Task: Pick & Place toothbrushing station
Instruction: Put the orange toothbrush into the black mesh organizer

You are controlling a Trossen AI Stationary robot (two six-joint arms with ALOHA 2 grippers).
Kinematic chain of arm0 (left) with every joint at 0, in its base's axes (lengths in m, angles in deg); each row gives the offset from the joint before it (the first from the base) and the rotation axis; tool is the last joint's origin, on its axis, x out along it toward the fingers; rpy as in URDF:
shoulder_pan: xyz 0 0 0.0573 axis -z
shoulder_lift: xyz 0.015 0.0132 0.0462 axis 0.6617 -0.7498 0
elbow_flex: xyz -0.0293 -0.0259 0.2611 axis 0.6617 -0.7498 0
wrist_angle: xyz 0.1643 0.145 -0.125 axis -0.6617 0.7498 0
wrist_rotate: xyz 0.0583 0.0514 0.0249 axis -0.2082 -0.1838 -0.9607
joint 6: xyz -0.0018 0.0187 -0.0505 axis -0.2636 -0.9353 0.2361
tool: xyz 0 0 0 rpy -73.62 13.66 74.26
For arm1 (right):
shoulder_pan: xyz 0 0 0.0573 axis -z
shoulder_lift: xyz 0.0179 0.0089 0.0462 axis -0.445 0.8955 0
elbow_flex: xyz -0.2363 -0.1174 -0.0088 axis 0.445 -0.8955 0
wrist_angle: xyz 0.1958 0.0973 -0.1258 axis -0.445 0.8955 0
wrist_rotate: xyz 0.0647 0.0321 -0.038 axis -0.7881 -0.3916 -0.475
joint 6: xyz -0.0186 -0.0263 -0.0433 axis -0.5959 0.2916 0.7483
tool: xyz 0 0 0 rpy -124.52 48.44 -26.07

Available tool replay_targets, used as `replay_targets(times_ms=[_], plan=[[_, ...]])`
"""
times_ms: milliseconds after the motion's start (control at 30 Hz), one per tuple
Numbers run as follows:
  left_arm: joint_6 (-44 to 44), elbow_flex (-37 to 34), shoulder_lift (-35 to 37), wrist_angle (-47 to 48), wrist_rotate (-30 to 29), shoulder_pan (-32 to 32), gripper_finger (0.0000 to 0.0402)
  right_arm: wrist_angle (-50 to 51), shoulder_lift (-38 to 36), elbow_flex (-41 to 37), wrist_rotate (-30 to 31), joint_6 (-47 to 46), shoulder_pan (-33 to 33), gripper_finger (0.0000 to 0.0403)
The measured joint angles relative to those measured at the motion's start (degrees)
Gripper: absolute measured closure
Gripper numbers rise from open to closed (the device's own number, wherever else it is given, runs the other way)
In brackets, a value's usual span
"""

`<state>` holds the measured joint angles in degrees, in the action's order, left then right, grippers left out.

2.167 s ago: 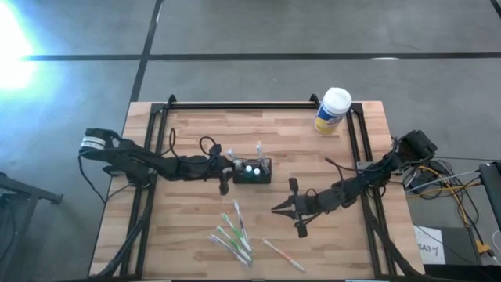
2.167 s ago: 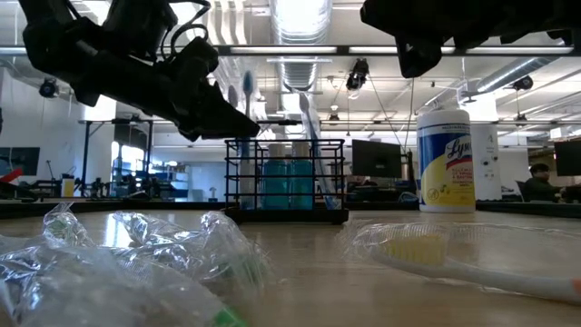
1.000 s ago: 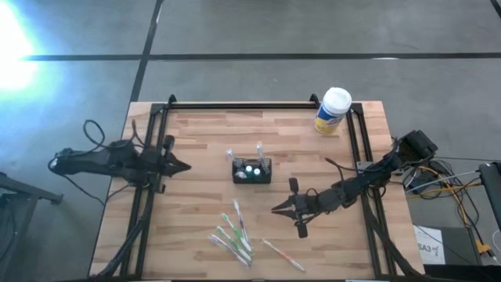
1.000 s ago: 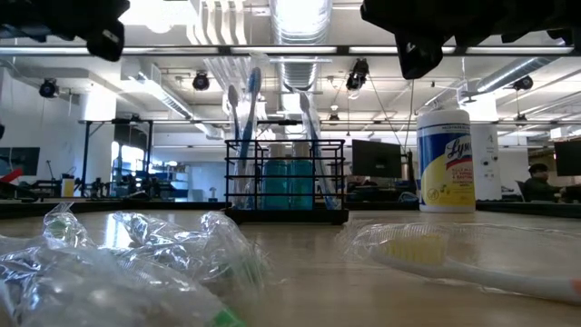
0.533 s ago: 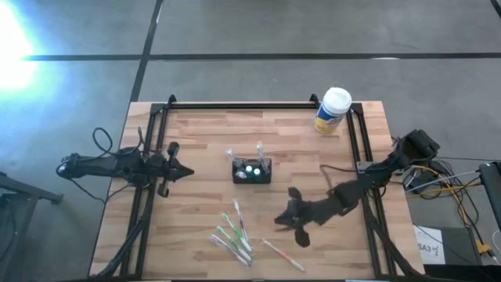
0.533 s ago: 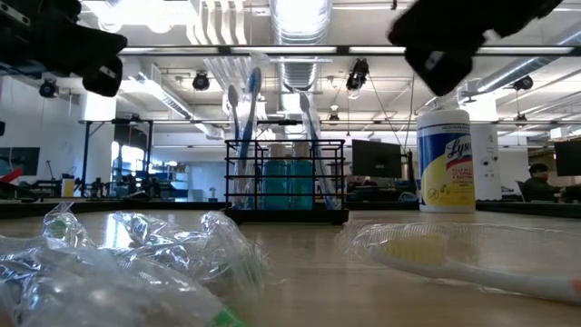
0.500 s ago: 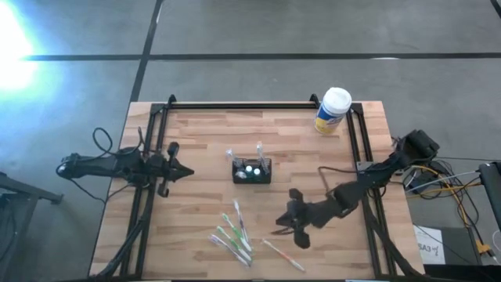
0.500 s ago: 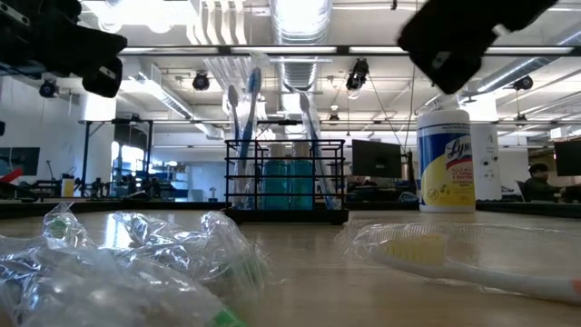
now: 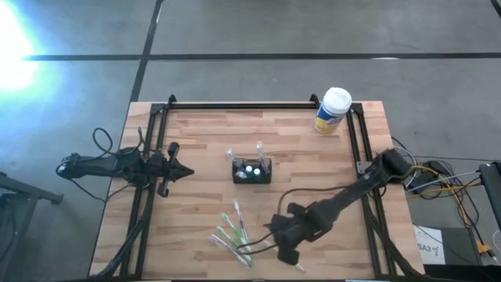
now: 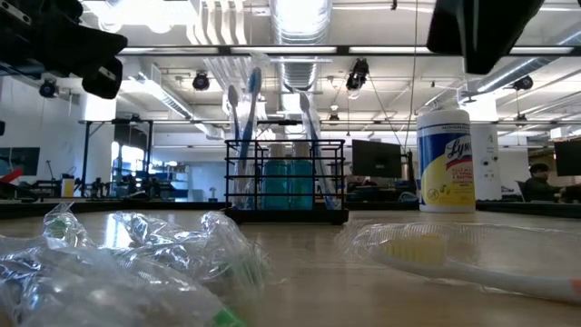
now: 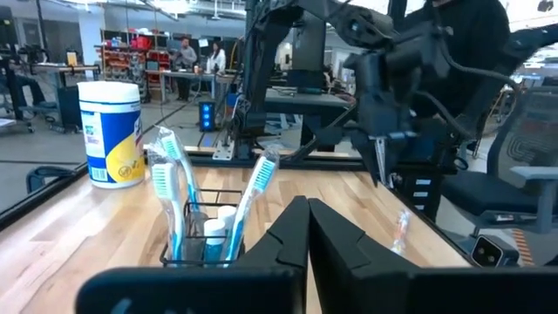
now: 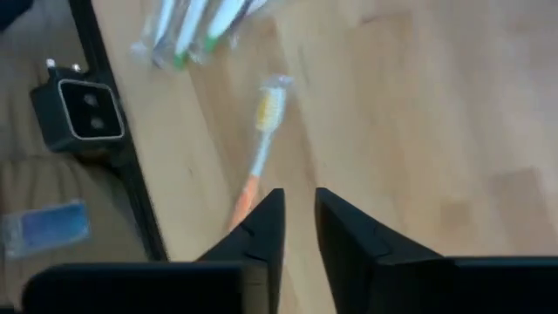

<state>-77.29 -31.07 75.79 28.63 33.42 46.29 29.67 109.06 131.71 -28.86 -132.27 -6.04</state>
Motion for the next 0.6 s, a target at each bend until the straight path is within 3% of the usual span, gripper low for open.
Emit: replay_targets(times_ms=[200,367,600], plan=[[0.0,0.0,0.0,0.0,0.0,0.0,0.0392,1.1,8.3,7.3,-2.1,1.4,0.0,0.0258],[0.0,0.0,0.0,0.0,0.0,0.0,0.0396,1.1,11.3,8.8,-4.6,1.6,0.3,0.0195],[0.7,0.0,0.0,0.0,0.0,0.0,0.0387,1.0,15.6,8.2,-9.2,0.4,0.4,0.0154]])
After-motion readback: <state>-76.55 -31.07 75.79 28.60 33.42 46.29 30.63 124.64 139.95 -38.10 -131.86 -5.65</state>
